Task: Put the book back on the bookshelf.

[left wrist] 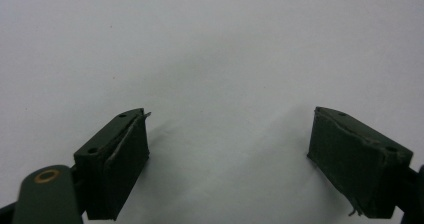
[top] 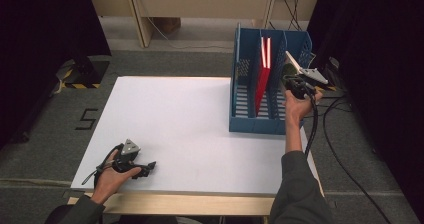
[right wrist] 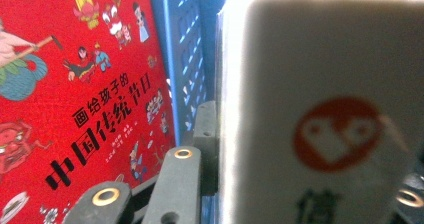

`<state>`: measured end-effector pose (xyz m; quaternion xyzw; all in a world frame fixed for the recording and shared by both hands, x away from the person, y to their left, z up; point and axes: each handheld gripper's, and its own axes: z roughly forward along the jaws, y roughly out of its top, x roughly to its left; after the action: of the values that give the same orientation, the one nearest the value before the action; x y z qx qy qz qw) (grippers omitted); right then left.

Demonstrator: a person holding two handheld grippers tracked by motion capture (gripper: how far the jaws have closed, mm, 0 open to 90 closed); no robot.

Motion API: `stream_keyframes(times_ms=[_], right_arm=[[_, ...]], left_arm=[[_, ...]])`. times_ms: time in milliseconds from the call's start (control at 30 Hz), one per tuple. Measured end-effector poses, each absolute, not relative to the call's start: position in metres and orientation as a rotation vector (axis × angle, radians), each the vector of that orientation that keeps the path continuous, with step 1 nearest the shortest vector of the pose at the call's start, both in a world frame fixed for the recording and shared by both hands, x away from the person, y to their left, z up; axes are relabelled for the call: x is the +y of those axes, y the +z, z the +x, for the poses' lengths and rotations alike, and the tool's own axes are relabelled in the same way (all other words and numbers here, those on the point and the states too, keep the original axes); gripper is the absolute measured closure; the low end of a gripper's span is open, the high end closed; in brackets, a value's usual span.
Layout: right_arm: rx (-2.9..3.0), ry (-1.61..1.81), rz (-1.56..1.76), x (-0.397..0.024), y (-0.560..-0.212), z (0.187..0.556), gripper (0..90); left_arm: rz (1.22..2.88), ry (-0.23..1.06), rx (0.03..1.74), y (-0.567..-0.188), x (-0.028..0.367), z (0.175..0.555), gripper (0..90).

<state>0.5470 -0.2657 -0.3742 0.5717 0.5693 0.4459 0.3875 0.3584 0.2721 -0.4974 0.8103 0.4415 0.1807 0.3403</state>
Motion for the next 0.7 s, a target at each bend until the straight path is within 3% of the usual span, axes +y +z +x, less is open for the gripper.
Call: stream_keyframes(times_ms=[700], right_arm=[[1.52, 1.072, 1.478, -0.257, -0.393, 0.566, 75.7]], left_arm=[[2.116, 0.472, 1.15, -0.497, 0.272, 0.357, 14.9]])
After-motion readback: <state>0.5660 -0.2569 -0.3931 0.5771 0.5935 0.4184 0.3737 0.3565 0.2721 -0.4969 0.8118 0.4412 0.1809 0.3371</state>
